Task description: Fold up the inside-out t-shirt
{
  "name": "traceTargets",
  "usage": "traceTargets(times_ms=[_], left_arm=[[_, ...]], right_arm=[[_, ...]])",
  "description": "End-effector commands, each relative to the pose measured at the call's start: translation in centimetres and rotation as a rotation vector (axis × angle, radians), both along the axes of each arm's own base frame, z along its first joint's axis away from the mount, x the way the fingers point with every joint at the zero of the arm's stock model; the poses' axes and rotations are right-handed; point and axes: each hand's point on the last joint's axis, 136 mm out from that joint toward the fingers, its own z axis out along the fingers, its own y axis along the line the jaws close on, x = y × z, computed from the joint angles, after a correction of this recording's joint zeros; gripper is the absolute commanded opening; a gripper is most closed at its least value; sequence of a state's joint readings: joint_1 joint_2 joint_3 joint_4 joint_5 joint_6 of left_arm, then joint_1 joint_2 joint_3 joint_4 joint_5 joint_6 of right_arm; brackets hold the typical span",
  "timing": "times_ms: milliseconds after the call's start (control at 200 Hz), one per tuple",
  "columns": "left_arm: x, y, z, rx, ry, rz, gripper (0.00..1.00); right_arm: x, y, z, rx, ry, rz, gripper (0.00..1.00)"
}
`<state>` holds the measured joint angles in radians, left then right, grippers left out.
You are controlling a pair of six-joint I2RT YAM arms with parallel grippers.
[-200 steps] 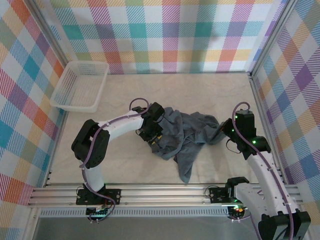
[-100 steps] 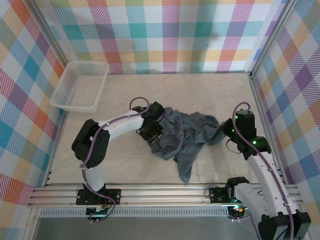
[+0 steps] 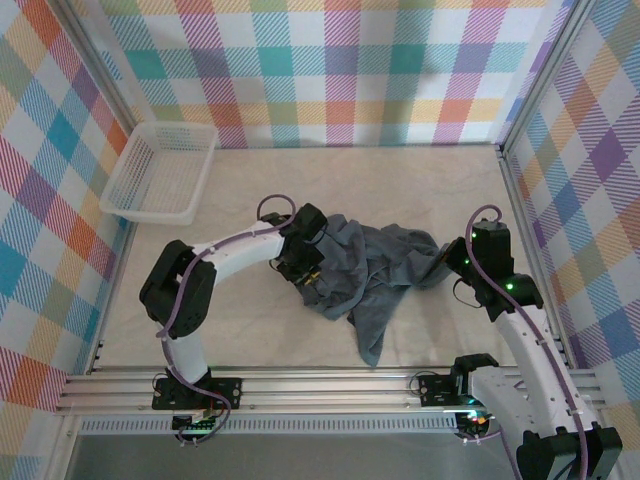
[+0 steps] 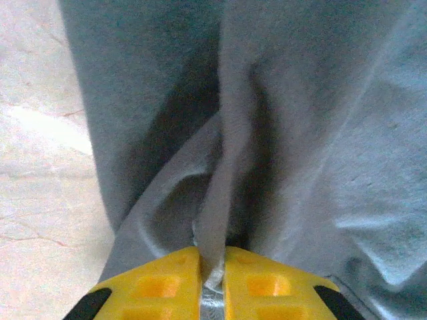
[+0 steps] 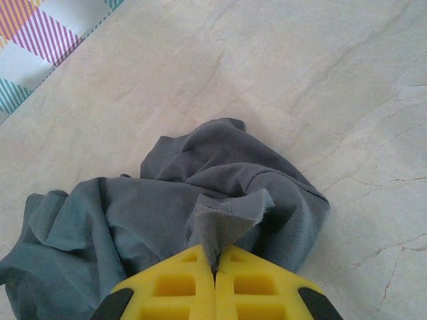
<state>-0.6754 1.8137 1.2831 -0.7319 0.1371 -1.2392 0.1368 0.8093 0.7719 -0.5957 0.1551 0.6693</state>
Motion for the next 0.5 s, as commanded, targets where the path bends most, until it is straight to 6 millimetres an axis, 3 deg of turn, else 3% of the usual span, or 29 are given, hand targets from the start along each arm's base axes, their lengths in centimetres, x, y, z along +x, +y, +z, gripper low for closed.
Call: traceTargets(times_ms=[0, 135, 190, 290, 360, 435, 455, 460, 475, 480, 495], left_arm=[[-1.0, 0.7, 0.4, -0.01, 0.026, -0.007, 0.13], [-1.0, 0.3, 0.3, -0.026, 0.029, -0.021, 0.0], [-0.7, 0.1, 0.6, -0.038, 0.018, -0.027, 0.0], [1.5, -0.1, 3.6, -0.088, -0.095, -0.054, 0.0], [5.2, 0.5, 9.1, -0.156, -0.282, -0.074, 0.0], [9.7, 3.5, 18.5, -0.19, -0.583, -0.072, 0.0], [10.6, 4.6, 21.1, -0.188, -0.658, -0.066, 0.0], [10.8, 4.9, 21.8, -0.188, -0.677, -0.067, 0.0], [11.4, 5.7, 23.6, -0.184, -0.726, -0.061, 0.0], [11.5, 6.0, 24.3, -0.186, -0.748, -0.061, 0.0], [11.9, 6.9, 26.5, -0.185, -0.806, -0.057, 0.0]], right_arm=[[-0.2, 0.0, 0.4, 0.01, -0.012, 0.0, 0.0], [-0.2, 0.1, 0.4, 0.016, -0.012, 0.0, 0.0], [-0.2, 0.0, 0.7, 0.017, -0.017, -0.003, 0.0], [0.4, 0.3, 3.1, 0.059, -0.068, -0.016, 0.0], [1.9, 0.9, 8.5, 0.098, -0.192, 0.003, 0.0], [3.7, 1.1, 16.8, 0.077, -0.373, 0.03, 0.0], [4.1, 1.0, 19.3, 0.055, -0.425, 0.037, 0.0], [4.3, 1.0, 19.1, 0.046, -0.419, 0.04, 0.0], [4.4, 0.9, 21.8, 0.031, -0.473, 0.044, 0.0], [4.7, 0.9, 21.5, 0.022, -0.466, 0.046, 0.0], [4.7, 0.8, 23.9, 0.005, -0.514, 0.045, 0.0]])
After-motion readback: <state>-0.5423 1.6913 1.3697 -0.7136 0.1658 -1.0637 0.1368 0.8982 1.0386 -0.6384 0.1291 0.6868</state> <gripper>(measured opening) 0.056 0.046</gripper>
